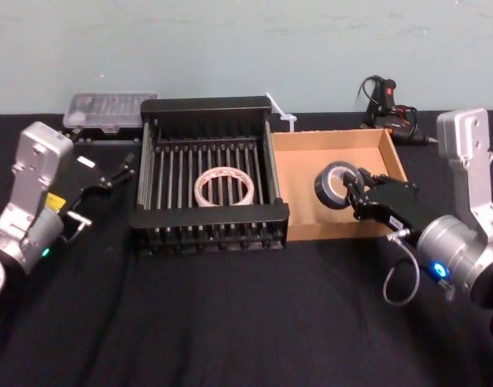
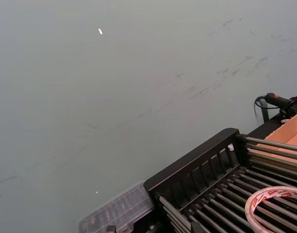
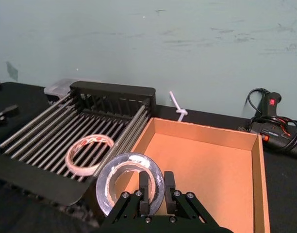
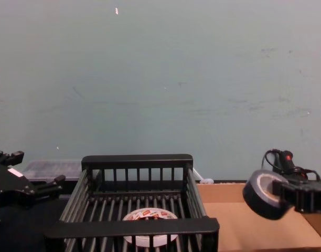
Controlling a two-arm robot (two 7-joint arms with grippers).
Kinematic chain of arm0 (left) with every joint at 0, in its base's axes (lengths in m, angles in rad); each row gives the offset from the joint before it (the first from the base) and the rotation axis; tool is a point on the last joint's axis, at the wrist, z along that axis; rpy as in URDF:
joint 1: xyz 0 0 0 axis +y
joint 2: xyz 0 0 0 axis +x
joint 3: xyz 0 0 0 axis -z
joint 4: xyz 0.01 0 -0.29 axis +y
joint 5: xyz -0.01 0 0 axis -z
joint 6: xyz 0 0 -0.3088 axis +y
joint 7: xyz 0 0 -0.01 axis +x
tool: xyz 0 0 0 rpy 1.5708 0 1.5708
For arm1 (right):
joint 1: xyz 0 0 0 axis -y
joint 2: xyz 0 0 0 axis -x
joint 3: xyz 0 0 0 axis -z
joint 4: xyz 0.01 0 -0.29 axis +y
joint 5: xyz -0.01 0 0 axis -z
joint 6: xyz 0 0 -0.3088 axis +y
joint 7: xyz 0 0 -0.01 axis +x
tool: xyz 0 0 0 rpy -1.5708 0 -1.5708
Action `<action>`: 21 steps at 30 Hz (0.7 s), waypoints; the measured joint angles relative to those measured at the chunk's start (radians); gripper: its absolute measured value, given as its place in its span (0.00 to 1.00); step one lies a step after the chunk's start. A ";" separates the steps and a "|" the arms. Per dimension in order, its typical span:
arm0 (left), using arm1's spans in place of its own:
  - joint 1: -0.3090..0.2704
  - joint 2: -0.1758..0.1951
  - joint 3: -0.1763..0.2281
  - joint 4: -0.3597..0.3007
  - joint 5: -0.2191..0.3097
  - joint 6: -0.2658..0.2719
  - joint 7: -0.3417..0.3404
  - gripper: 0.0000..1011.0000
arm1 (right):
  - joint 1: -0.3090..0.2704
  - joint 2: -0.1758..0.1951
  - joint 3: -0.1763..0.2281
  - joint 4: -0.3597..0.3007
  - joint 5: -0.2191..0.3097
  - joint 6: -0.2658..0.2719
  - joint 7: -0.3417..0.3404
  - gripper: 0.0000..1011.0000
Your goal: Pick up the white tape and place it into the black box , Pick up the silver tape and place it into the brown box.
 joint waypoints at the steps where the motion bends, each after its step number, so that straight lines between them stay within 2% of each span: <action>1: 0.000 0.000 0.000 0.000 0.000 0.000 0.000 0.99 | 0.007 -0.001 0.000 0.008 0.004 0.003 0.000 0.19; 12: 0.000 0.000 0.000 0.000 0.000 0.000 0.000 0.99 | 0.101 -0.013 -0.009 0.107 0.028 0.031 -0.010 0.19; 21: 0.000 0.000 0.000 0.000 0.000 0.000 0.000 0.99 | 0.185 -0.017 -0.023 0.212 0.037 0.058 -0.015 0.19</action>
